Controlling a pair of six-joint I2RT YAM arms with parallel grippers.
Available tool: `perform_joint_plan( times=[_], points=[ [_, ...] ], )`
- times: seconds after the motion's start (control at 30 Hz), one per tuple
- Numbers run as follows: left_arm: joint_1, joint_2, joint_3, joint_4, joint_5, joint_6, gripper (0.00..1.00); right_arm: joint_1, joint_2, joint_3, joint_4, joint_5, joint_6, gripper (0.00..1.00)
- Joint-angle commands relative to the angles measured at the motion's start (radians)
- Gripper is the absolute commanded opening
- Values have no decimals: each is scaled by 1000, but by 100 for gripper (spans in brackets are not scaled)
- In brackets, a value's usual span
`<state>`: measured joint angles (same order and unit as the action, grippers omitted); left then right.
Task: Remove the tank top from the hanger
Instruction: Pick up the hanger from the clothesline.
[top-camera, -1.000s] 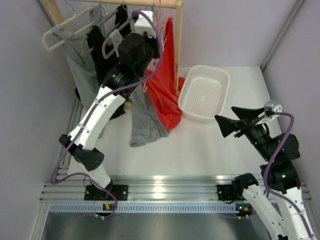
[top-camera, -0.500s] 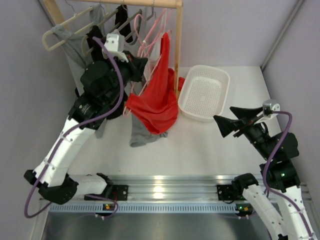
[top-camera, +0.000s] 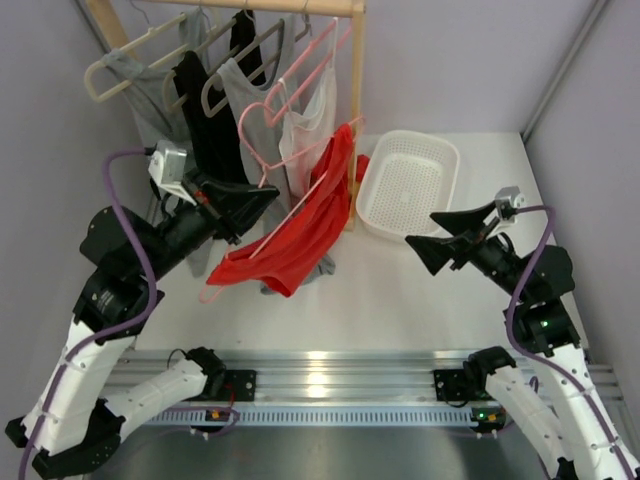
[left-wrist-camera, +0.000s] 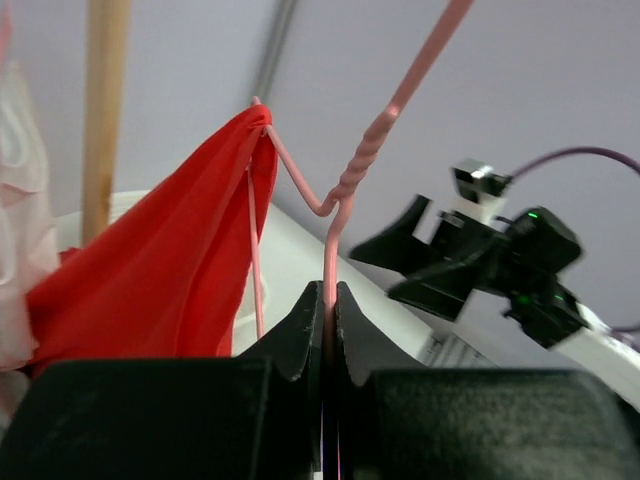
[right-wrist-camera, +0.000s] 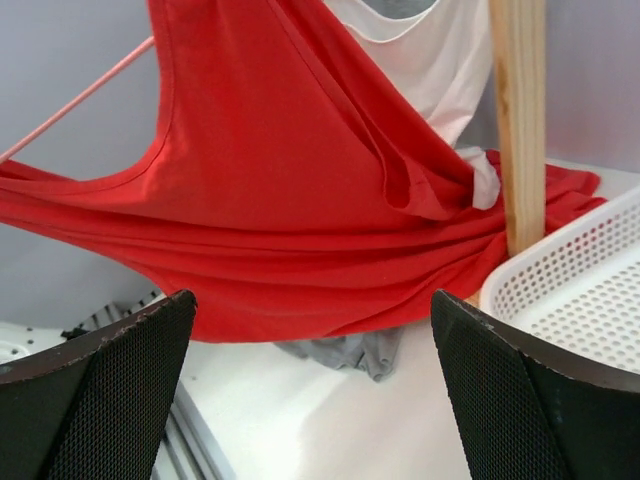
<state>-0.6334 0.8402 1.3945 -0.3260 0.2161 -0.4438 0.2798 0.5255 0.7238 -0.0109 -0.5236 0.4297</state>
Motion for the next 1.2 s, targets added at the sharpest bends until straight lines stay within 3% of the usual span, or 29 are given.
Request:
perform_joint_plan(
  times=[0.0,0.33,0.6,0.97,1.17],
  points=[
    [1,-52,6,25,212,-93,0,9,22,-18,179,-99,46,99],
    [1,-90,-18,28,430,-202,0,93,47,-37,489,-178,64,99],
    [1,-101,-12,28,430,-199,0,338,218,2,495,-38,-137,99],
    [1,-110,35,28,448,-211,0,421,367,-30,681,80,-144,99],
    [1,-130,72,30,445,-216,0,438,436,-78,900,111,-89,99]
  ],
)
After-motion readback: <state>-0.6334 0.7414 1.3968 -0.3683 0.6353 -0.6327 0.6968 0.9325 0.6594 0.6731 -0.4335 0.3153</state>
